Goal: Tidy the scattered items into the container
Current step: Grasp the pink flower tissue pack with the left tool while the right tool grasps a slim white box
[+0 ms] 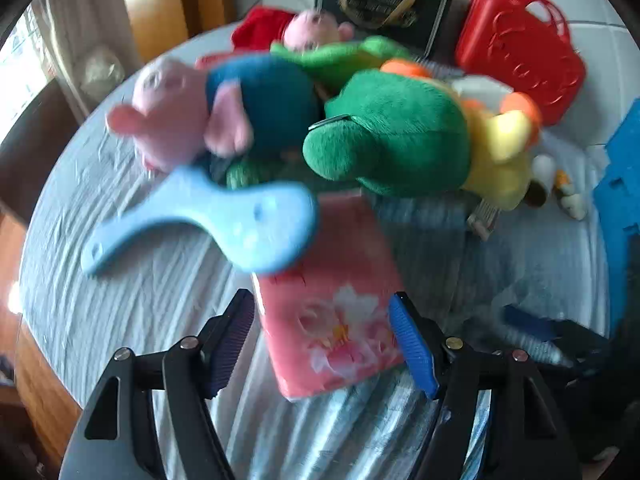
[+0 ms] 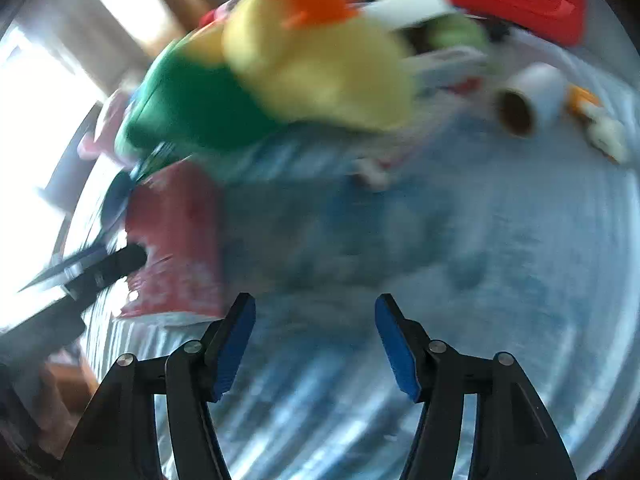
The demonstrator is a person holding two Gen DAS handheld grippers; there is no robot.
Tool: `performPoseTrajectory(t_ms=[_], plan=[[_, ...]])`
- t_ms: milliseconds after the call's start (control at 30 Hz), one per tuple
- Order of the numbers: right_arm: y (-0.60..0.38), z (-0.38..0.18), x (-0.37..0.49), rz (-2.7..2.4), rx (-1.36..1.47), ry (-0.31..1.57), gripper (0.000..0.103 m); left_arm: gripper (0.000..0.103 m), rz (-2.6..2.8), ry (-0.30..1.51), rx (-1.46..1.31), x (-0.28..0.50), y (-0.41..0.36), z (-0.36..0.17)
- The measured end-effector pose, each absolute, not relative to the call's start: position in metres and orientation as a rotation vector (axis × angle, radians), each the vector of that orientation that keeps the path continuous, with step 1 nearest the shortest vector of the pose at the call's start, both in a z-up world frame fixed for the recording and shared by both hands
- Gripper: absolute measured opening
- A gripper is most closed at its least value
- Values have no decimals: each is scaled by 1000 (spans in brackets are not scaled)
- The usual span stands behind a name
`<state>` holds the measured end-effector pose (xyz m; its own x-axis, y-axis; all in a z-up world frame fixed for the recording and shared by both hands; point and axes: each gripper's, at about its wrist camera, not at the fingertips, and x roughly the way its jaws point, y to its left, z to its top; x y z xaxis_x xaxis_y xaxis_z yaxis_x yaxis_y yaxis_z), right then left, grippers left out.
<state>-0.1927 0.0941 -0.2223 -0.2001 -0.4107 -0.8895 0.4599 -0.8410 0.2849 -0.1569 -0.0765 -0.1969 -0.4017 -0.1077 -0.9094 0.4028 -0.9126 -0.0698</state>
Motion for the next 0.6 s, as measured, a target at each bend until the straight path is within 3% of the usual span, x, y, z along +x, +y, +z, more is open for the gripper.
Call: performPoseTrajectory(t_ms=[133, 200, 300, 433, 600], plan=[[114, -217, -201, -2139, 1504, 52, 73, 85, -2370, 348, 1457, -158, -61, -204], [117, -215, -207, -2160, 1498, 35, 82, 96, -2350, 345, 1452, -164, -57, -208], [118, -214, -222, -2211, 1486, 10, 84, 103, -2306, 333, 1416, -175, -51, -213], [113, -215, -257, -2263, 1469, -16, 84, 103, -2235, 266, 1406, -190, -52, -233], [72, -232, -277, -2315, 1443, 11, 81, 94, -2270, 384, 1424, -191, -68, -248]])
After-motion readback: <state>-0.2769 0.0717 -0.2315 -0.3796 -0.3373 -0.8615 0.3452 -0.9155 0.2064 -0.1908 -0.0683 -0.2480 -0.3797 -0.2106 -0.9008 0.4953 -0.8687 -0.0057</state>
